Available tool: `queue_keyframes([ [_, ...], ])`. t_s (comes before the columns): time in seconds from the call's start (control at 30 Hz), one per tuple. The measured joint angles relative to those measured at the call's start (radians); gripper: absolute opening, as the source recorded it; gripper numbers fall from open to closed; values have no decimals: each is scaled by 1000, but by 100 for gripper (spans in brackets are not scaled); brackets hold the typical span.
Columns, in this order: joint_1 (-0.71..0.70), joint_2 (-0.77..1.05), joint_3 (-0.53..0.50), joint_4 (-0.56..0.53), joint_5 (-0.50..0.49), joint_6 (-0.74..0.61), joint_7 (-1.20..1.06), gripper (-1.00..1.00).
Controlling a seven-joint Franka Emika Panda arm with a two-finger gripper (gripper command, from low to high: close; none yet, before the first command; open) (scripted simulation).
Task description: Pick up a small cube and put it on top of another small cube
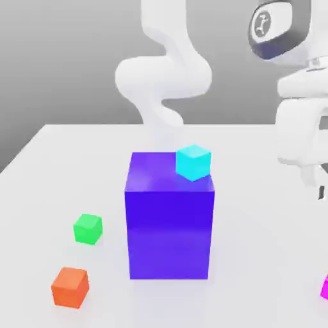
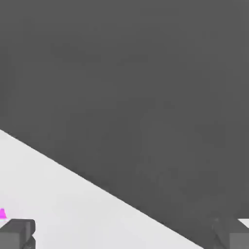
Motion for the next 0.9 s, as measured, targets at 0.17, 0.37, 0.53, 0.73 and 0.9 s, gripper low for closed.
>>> queue_keyframes([
  [0.17, 58, 181, 28, 9, -43, 47, 2, 0],
  [0.37, 140, 397, 30, 30, -98, 130, 15, 0],
  [0.53, 183, 496, -20, 54, -146, 201, 49, -100],
  [0.73, 174, 474, -7, 48, -133, 184, 39, -100],
  [0.9, 105, 322, 27, 4, -49, 112, -2, -100],
])
